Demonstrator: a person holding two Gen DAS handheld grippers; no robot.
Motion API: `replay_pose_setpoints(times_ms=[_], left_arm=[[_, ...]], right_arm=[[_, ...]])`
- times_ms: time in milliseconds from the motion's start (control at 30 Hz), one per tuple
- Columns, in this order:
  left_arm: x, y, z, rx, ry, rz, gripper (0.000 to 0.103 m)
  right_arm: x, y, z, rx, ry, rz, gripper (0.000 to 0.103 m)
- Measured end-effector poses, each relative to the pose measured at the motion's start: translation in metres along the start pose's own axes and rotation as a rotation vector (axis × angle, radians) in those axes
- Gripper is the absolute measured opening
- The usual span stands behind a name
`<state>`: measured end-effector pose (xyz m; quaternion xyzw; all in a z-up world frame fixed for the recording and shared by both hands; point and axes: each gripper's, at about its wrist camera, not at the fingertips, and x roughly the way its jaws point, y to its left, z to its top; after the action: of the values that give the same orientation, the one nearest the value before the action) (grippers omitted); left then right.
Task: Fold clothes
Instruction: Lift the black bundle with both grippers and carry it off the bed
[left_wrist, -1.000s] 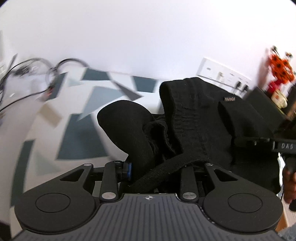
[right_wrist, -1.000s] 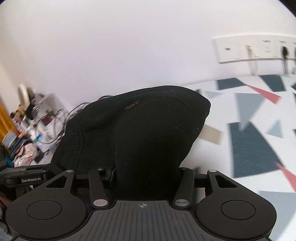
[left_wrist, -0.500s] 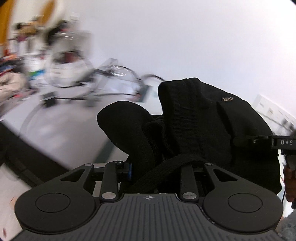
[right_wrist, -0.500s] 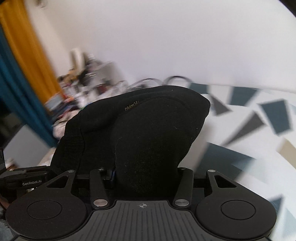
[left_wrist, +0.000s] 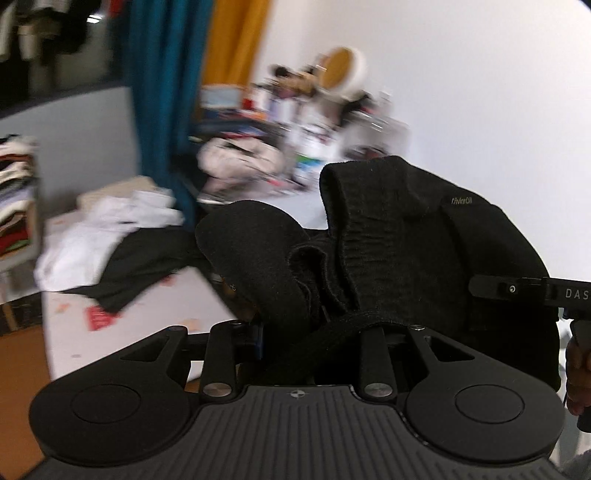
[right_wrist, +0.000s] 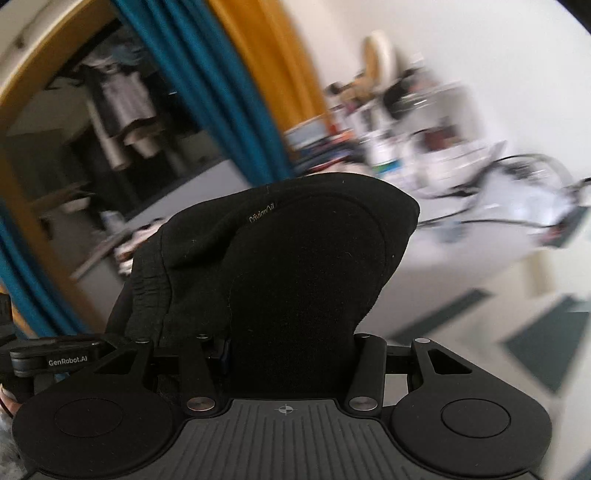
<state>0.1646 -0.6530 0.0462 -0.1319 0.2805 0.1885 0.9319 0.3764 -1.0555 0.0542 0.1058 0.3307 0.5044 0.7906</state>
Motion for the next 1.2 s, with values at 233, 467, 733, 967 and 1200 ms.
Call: replay_pose_setpoints(times_ms=[233,467,733,967,1200], left_arm=[[-0.037,0.112,-0.004,-0.117,-0.070,0.133,0.029],[-0.085,0.256,0.009,-0.162,-0.138,0.236,0.029],[-0.124,0.394,0.027,-0.156,-0.157,0.406,0.029],[-0.132,0.491,0.030,-0.236,-0.144,0.493,0.029],[-0.109,0.598,0.050,-0.265,-0.150,0.522,0.029]], right_arm=[[0.087,0.094,0.019,-0.117,0.090,0.145,0.043],[0.192,0.234,0.017,-0.144,0.149,0.262,0.043],[0.313,0.389,-0.004,-0.163,0.163,0.407,0.043],[0.407,0.475,-0.004,-0.210,0.221,0.491,0.043],[0.523,0.538,0.013,-0.251,0.250,0.530,0.042]])
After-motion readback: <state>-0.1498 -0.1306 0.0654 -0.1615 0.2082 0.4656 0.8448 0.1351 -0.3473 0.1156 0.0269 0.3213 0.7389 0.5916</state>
